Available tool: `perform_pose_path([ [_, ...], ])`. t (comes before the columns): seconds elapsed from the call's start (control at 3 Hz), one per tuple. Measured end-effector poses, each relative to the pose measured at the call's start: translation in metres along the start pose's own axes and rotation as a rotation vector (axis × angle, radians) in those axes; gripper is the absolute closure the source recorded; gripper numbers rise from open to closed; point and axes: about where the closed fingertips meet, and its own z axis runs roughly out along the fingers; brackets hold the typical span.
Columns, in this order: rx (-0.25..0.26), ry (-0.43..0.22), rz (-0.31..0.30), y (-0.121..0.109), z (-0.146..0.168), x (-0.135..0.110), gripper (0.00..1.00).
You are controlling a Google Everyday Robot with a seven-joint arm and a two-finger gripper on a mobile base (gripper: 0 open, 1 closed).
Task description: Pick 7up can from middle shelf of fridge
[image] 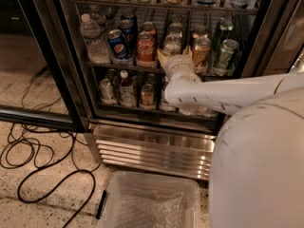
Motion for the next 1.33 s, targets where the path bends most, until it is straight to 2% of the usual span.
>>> perform_pose_path([
  [0.33, 0.0, 0.0, 0.0, 0.0, 0.0, 0.0, 0.46],
  [1.0, 0.0, 0.0, 0.0, 0.0, 0.0, 0.0, 0.92],
  [1.33, -0.037, 0.006, 0.036, 0.003, -0.008, -0.012, 1.0],
])
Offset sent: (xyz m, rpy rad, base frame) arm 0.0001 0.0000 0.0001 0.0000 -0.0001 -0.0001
